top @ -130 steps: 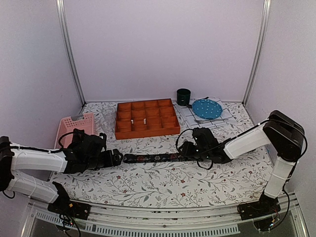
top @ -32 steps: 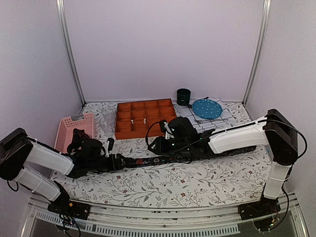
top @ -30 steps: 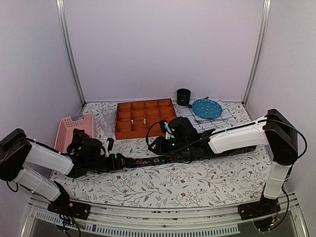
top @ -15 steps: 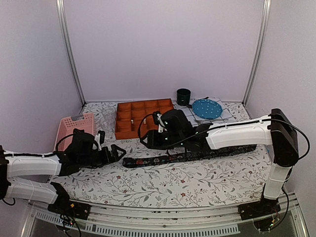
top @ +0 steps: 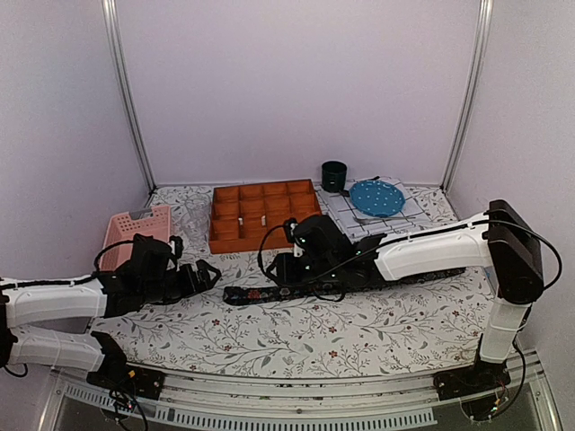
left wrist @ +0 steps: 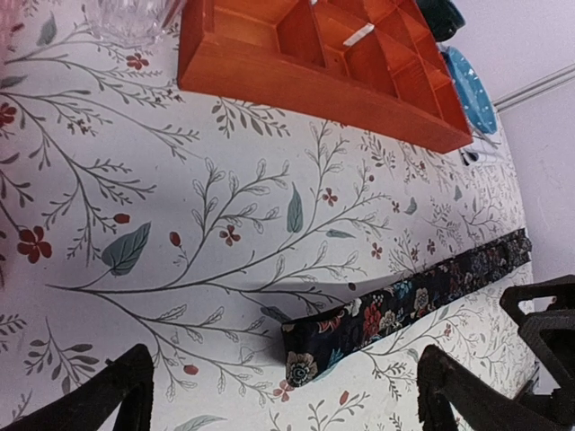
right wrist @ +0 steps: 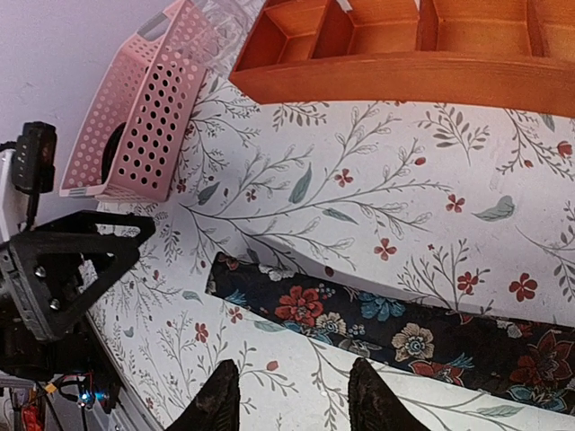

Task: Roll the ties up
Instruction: Adjust the tie at the center of the board.

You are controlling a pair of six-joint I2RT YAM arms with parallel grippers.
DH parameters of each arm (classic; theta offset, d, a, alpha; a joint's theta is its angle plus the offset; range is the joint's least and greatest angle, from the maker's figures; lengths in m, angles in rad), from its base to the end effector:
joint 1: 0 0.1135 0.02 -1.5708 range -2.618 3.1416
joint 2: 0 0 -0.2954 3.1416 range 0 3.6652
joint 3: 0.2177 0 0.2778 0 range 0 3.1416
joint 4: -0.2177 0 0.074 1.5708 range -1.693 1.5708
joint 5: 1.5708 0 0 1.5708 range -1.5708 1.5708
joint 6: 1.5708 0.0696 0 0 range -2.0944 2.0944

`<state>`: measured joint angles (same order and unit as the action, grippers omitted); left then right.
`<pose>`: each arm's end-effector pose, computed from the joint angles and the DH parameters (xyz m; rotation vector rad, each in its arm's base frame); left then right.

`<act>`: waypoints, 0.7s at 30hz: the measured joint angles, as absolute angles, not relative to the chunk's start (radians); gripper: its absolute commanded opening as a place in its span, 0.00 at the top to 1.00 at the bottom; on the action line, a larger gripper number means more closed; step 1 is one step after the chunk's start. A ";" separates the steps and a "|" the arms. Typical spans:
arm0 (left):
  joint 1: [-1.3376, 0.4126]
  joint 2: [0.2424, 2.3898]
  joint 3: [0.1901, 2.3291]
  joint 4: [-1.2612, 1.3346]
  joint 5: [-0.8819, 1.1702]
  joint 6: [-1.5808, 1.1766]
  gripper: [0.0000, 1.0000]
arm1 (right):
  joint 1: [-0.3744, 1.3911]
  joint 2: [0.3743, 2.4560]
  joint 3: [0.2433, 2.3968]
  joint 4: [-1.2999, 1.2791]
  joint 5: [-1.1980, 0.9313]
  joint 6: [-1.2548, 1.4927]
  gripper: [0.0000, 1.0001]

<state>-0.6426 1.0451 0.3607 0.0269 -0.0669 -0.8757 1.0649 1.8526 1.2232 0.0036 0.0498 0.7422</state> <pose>0.1896 -0.1361 0.1564 -0.3096 2.3141 -0.7327 0.2323 0.4121 0.2020 -0.3501 2.3382 0.9127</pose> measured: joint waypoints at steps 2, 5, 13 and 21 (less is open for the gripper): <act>-0.643 1.045 0.380 0.005 -0.073 -0.876 0.00 | 1.065 1.853 1.203 0.013 0.054 0.740 0.59; -0.643 1.040 0.391 -0.008 -0.076 -0.888 0.01 | 1.065 1.853 1.182 0.026 0.058 0.736 0.59; -0.642 1.127 0.407 0.010 -0.009 -0.940 0.08 | 1.065 1.853 1.182 0.058 0.054 0.734 0.59; -0.642 1.331 0.482 0.070 0.112 -0.960 0.17 | 1.065 1.853 1.156 0.076 0.055 0.745 0.59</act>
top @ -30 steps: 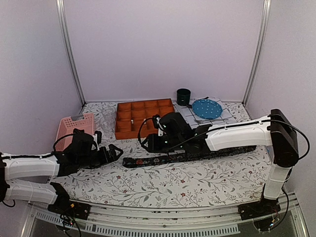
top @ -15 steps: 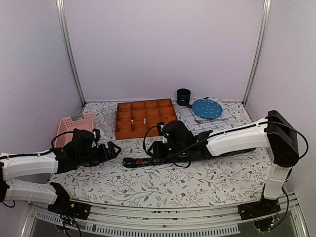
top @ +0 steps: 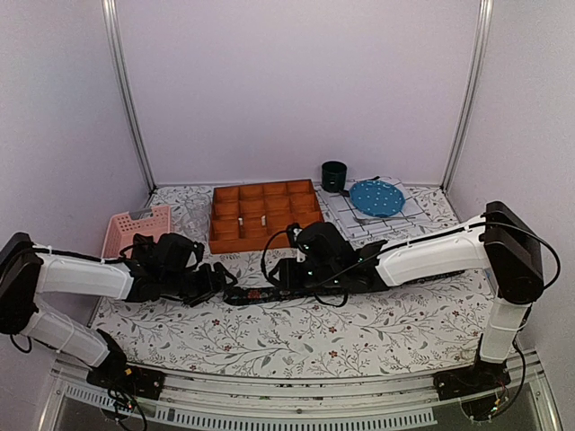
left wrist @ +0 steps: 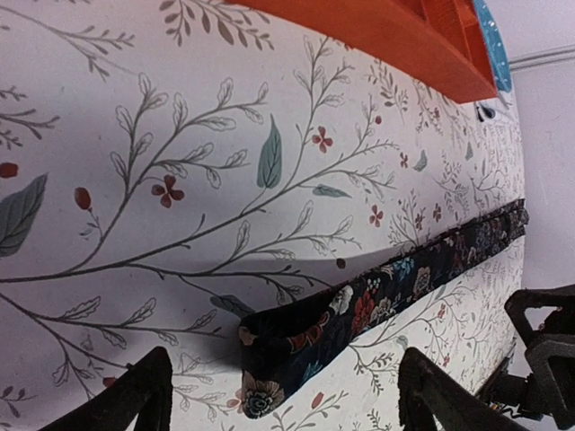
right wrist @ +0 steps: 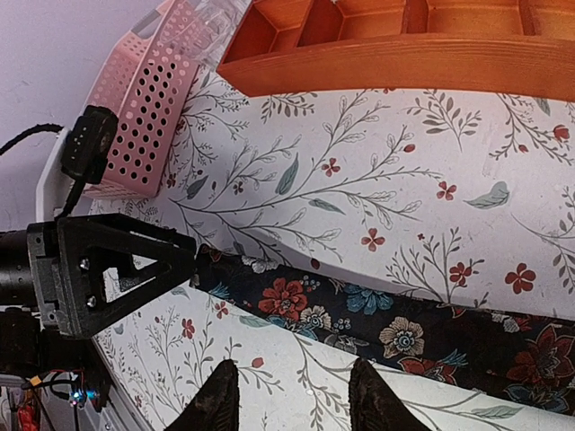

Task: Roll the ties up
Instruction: Adjust the tie at the center of the board.

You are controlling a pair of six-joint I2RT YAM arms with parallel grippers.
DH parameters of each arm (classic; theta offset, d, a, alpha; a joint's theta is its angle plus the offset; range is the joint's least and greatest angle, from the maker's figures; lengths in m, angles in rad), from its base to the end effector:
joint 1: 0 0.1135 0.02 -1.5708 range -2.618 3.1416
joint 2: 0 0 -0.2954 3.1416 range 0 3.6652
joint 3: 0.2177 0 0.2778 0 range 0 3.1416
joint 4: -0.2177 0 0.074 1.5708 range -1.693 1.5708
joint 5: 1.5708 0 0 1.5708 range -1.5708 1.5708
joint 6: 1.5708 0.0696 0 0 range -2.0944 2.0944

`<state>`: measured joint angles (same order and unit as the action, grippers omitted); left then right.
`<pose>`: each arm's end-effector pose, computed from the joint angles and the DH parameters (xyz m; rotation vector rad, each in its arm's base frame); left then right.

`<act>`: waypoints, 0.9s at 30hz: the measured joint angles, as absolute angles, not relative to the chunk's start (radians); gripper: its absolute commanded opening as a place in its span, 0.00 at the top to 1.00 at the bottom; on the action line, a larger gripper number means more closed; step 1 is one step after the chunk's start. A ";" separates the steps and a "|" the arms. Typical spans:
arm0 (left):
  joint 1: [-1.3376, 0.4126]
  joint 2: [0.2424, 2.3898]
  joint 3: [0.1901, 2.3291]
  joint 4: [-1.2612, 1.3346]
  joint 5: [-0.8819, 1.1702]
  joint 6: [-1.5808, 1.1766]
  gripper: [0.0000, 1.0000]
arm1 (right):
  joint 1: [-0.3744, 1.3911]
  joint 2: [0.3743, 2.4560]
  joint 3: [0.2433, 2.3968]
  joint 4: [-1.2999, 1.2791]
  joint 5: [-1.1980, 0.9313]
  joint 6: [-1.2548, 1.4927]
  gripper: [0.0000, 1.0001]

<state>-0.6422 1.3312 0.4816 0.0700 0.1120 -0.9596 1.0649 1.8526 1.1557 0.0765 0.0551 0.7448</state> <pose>0.2163 -0.1715 0.1357 -0.3418 2.5113 -0.8586 0.2289 0.4053 0.1857 -0.3427 2.3325 0.9136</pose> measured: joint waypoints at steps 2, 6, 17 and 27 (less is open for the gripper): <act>-0.642 1.356 0.482 0.085 0.129 -0.966 0.22 | 1.065 1.853 1.149 0.079 0.055 0.747 0.59; -0.642 1.417 0.482 0.132 0.162 -0.979 0.34 | 1.065 1.853 1.143 0.083 0.055 0.752 0.59; -0.641 1.501 0.441 0.293 0.212 -1.022 0.63 | 1.065 1.853 1.119 0.098 0.052 0.775 0.59; -0.639 1.512 0.387 0.378 0.218 -1.030 0.81 | 1.065 1.853 1.119 0.119 0.030 0.794 0.60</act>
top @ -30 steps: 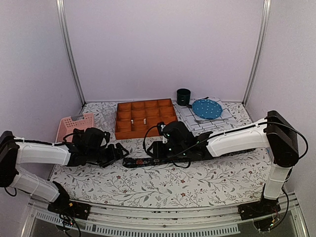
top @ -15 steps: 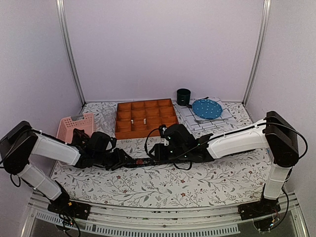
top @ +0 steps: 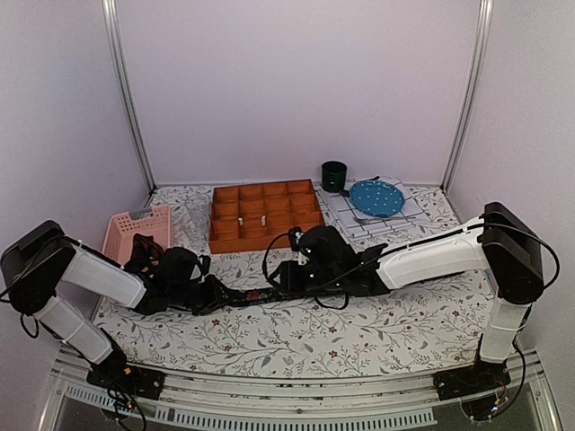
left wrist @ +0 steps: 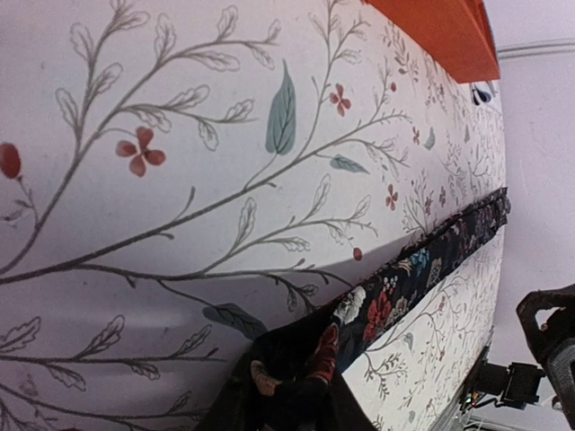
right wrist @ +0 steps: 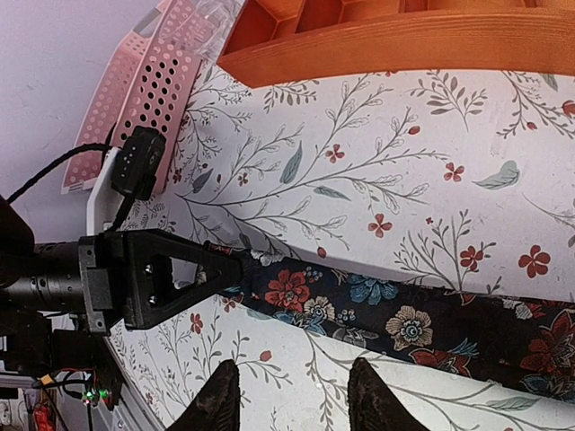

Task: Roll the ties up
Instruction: Adjust the tie at the center of the board.

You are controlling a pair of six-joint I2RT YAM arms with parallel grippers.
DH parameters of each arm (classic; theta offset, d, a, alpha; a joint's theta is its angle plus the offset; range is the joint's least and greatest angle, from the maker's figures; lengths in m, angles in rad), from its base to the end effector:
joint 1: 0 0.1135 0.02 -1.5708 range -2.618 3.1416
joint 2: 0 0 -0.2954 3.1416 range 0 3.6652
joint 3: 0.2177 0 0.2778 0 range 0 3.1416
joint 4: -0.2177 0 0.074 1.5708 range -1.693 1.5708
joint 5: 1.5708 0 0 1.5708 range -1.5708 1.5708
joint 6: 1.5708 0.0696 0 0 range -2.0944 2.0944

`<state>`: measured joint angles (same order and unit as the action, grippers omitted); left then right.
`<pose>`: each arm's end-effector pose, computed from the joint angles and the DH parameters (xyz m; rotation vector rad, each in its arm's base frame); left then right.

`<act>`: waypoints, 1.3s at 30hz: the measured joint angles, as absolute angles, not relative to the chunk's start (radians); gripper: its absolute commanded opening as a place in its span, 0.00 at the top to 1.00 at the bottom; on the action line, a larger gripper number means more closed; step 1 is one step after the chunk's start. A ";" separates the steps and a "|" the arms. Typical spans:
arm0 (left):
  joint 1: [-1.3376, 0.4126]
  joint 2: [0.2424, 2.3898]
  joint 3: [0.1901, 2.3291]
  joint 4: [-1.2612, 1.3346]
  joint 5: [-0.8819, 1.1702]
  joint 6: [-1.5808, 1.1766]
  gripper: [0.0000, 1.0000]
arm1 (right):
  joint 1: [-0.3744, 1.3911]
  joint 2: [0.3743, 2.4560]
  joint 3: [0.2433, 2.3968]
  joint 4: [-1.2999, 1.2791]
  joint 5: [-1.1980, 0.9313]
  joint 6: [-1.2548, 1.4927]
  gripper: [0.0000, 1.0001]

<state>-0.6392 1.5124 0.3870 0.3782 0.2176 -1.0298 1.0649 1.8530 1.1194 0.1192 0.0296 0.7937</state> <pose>0.2141 -0.1778 0.0930 -0.3763 2.5306 -1.0145 0.2253 0.4024 0.1774 -0.3028 2.3539 0.9645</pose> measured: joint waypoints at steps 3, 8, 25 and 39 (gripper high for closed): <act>-0.636 1.512 0.364 0.411 0.220 -1.031 0.88 | 1.066 1.854 1.127 0.120 0.017 0.796 0.60; -0.634 1.515 0.336 0.452 0.225 -1.034 1.00 | 1.067 1.874 1.190 0.122 -0.017 0.804 0.73; -0.634 1.396 0.305 0.372 0.199 -0.962 0.67 | 1.073 2.107 1.402 -0.006 -0.132 0.828 1.00; -0.634 1.340 0.292 0.325 0.186 -0.935 0.52 | 1.073 2.162 1.451 -0.054 -0.152 0.829 1.00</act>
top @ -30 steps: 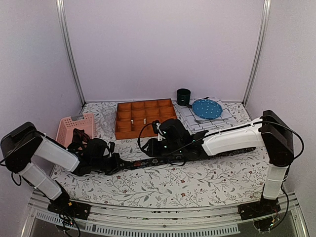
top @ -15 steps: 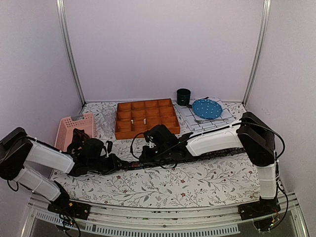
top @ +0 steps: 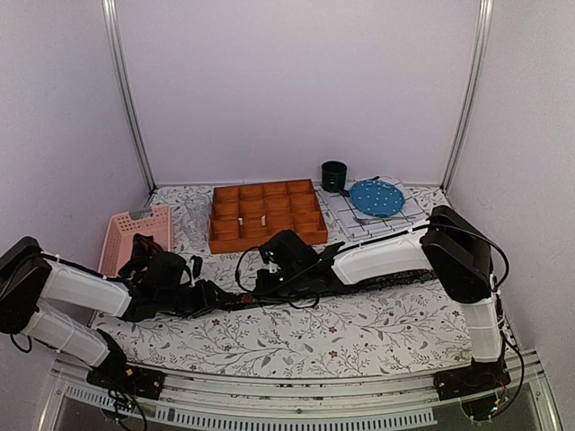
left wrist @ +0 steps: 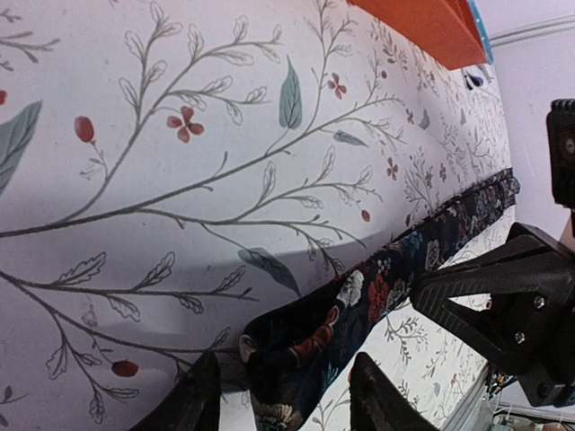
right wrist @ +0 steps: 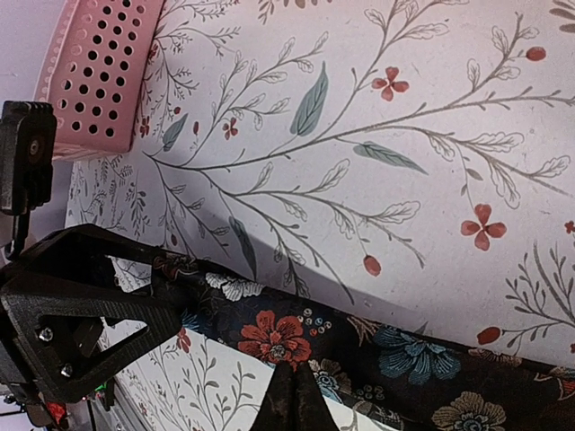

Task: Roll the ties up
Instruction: Adjust the tie at the center of the board.

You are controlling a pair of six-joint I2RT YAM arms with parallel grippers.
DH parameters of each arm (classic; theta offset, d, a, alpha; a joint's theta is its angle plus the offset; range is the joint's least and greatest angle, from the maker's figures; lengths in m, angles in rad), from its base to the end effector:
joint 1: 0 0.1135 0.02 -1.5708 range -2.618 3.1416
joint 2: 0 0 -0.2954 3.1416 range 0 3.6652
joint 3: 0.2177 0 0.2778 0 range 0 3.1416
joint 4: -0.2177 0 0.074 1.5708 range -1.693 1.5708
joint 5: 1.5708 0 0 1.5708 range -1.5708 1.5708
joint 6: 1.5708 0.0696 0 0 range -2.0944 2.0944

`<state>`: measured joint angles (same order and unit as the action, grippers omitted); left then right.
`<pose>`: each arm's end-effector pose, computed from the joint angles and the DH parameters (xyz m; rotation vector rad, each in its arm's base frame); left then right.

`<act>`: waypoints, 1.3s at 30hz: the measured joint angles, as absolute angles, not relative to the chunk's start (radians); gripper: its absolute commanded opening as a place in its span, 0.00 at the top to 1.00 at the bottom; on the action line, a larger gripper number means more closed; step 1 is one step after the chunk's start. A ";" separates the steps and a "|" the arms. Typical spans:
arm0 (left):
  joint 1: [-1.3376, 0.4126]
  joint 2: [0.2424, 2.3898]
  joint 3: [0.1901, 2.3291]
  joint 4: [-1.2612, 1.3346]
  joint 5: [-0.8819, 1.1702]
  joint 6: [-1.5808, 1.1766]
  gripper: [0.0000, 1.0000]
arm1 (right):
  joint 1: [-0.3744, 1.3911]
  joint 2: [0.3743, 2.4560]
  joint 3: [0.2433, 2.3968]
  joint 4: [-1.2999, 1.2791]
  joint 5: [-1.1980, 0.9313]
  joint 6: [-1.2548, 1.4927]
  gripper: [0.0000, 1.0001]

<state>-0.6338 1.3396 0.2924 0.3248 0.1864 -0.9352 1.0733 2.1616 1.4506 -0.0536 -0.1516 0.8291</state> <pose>0.1912 -0.1565 0.1020 -0.2706 2.4839 -0.9616 0.2448 0.4728 0.1284 -0.4011 2.5758 1.0195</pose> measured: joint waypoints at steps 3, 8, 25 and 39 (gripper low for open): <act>-0.633 1.345 0.292 0.328 0.190 -0.936 0.52 | 1.073 2.164 1.457 -0.061 -0.152 0.826 1.00; -0.633 1.345 0.292 0.328 0.195 -0.939 0.59 | 1.073 2.175 1.462 -0.067 -0.167 0.823 1.00; -0.633 1.347 0.292 0.340 0.205 -0.949 0.78 | 1.073 2.202 1.447 -0.054 -0.195 0.842 1.00; -0.630 1.347 0.291 0.344 0.215 -0.953 0.71 | 1.073 2.202 1.433 -0.028 -0.195 0.850 1.00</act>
